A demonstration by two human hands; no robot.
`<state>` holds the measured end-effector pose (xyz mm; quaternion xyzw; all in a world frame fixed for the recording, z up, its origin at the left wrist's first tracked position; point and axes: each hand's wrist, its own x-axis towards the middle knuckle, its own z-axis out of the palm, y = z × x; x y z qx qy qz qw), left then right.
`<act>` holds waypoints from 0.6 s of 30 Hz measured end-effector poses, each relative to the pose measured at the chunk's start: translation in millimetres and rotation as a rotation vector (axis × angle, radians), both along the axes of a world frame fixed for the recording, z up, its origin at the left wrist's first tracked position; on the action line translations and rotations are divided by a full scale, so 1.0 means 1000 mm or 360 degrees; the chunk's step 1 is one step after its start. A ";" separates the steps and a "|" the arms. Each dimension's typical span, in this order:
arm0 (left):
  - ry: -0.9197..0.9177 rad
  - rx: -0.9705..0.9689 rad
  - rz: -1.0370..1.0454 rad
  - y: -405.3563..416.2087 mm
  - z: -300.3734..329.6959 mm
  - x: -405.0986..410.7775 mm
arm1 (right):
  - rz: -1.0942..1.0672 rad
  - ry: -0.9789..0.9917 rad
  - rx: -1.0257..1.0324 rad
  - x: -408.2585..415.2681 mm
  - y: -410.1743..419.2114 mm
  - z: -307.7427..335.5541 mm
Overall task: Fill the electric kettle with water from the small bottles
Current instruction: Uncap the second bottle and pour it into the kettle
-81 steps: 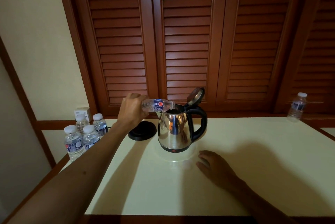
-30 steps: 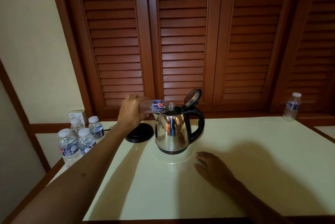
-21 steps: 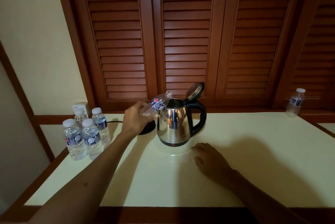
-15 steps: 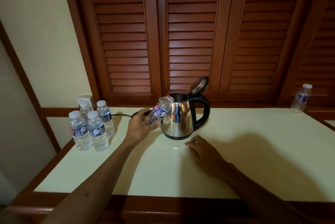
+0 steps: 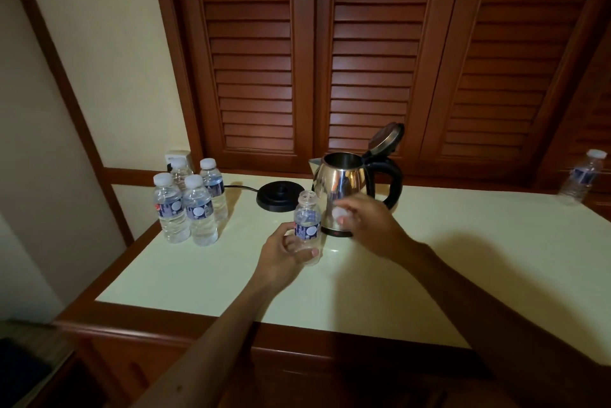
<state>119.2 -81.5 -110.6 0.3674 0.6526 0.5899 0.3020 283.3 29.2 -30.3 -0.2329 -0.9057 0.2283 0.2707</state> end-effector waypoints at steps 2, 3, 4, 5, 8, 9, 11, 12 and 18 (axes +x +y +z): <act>0.0037 0.0011 -0.0026 -0.001 -0.004 0.000 | 0.0032 0.0067 0.0066 -0.010 -0.004 0.018; 0.0066 0.0020 -0.0030 -0.001 -0.006 0.000 | 0.0079 0.0096 0.0086 -0.014 -0.006 0.026; 0.0089 0.0029 -0.0032 -0.002 -0.008 0.000 | 0.0126 0.0098 0.0105 -0.019 -0.008 0.033; 0.0118 0.0047 -0.0027 -0.003 -0.008 0.001 | 0.0172 0.0080 0.0119 -0.024 -0.010 0.038; 0.0113 0.0081 -0.0008 -0.004 -0.006 0.003 | 0.0243 -0.0064 0.0208 -0.036 -0.012 0.051; 0.0082 0.0087 -0.0011 -0.004 -0.006 0.003 | 0.0253 -0.0118 0.0229 -0.039 -0.012 0.055; -0.0009 0.0095 -0.0007 -0.004 -0.004 0.004 | 0.0291 -0.0224 0.0240 -0.042 -0.011 0.062; -0.0067 0.0101 0.0002 -0.004 -0.004 0.004 | 0.0319 -0.0269 0.0242 -0.043 -0.011 0.066; -0.0208 0.0177 0.0010 -0.003 -0.004 0.002 | 0.0356 -0.0527 0.0338 -0.050 -0.012 0.078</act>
